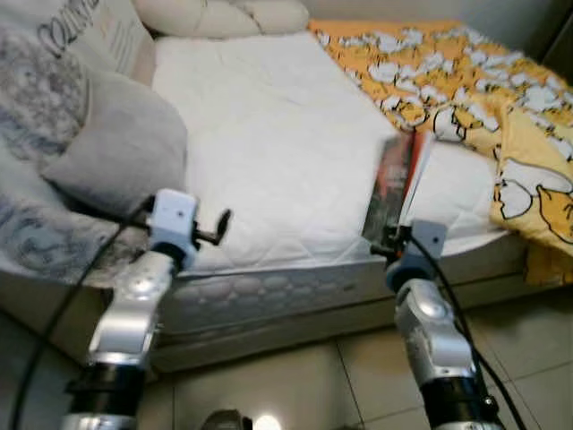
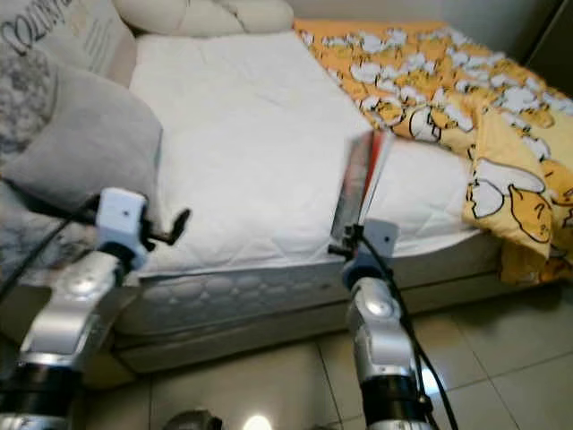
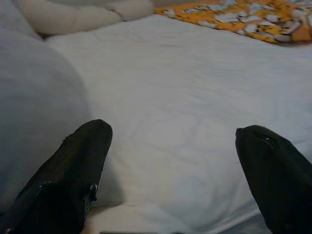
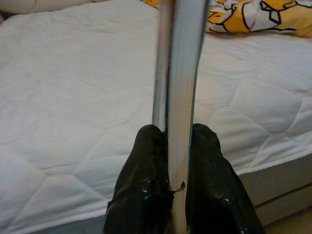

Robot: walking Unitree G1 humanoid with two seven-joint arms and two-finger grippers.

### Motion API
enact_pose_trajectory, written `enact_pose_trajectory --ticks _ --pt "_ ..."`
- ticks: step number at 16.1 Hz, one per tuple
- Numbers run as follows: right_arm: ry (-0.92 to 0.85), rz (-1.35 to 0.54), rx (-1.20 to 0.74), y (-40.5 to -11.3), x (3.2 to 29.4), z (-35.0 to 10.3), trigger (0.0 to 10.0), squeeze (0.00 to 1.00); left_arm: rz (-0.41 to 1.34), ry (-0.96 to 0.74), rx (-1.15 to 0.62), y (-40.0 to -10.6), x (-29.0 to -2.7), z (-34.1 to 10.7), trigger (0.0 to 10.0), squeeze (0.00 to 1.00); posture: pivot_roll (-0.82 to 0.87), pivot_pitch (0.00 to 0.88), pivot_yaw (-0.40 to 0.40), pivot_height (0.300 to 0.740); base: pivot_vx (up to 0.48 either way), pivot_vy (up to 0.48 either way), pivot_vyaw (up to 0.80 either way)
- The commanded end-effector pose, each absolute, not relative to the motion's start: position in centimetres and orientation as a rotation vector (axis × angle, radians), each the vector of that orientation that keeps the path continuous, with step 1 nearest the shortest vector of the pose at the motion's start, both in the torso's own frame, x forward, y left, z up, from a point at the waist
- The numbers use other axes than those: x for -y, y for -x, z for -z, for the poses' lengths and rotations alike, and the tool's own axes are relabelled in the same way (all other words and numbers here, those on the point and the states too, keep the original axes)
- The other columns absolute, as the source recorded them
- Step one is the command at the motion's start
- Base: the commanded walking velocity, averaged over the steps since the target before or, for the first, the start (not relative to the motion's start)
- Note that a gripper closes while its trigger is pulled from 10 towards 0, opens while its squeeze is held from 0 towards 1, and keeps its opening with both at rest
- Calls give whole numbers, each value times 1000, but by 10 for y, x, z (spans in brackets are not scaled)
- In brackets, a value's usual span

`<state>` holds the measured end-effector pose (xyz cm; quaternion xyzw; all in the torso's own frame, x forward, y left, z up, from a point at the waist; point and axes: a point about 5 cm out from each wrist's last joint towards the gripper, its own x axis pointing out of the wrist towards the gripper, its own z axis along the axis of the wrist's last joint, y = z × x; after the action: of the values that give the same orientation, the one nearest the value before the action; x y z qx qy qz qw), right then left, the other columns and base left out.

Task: Clean up the room

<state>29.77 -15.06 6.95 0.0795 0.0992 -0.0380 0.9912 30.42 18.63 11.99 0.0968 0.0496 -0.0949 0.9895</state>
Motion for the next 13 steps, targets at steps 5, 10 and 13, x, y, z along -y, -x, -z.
enact_pose_trajectory --ticks 5,10,13 --pt "-142 60 -139 -304 151 -84 10000 0 214 -183 -53 -306 -180 -128 10000 349 65 0 -31 740 0 0 0" --pt "-134 65 -137 -305 153 -85 10000 0 211 -174 -57 -307 -180 -126 10000 380 65 0 -32 740 300 0 0" --pt "-71 35 -129 -306 152 -87 10000 0 213 -168 -59 -307 -179 -126 10000 388 65 0 -31 740 354 0 0"
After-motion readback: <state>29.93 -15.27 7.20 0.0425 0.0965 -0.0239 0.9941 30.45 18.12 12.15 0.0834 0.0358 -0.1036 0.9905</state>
